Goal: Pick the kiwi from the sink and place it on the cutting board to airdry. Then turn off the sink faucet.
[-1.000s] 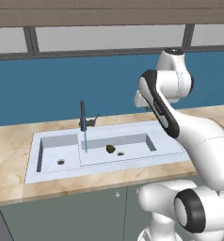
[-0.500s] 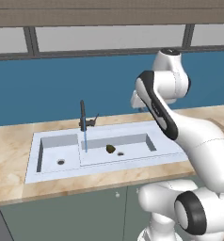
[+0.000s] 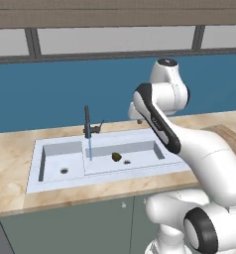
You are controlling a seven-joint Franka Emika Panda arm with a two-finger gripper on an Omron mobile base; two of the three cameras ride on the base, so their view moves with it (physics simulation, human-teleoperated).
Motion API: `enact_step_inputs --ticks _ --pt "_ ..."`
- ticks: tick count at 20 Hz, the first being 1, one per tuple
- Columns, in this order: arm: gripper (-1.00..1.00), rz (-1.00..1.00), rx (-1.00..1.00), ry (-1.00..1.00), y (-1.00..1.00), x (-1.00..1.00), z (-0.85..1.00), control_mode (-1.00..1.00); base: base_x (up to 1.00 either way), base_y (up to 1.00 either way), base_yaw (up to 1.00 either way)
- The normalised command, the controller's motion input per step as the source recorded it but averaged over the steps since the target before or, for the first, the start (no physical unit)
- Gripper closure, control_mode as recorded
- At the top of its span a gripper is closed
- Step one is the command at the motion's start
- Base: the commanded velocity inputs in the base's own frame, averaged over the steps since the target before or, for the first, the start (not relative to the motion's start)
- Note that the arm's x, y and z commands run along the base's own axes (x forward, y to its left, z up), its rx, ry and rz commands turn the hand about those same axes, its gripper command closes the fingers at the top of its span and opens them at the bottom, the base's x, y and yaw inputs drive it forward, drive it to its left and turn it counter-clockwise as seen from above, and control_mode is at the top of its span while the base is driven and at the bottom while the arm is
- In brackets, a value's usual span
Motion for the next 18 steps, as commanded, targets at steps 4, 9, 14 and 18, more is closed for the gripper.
enact_step_inputs --ticks 4,9,14,18 --pt "-1.00 0.00 0.00 -0.04 0.22 0.00 -0.38 -1.00 0.00 0.00 0.00" --pt "-1.00 0.00 0.00 -0.05 0.14 0.00 -0.32 -1.00 0.00 0.00 0.00" --pt "-1.00 0.04 0.00 -0.07 0.06 0.00 -0.22 -1.00 0.00 0.00 0.00" --pt "-1.00 0.01 0.00 -0.02 0.00 0.12 -0.15 -1.00 0.00 0.00 0.00"
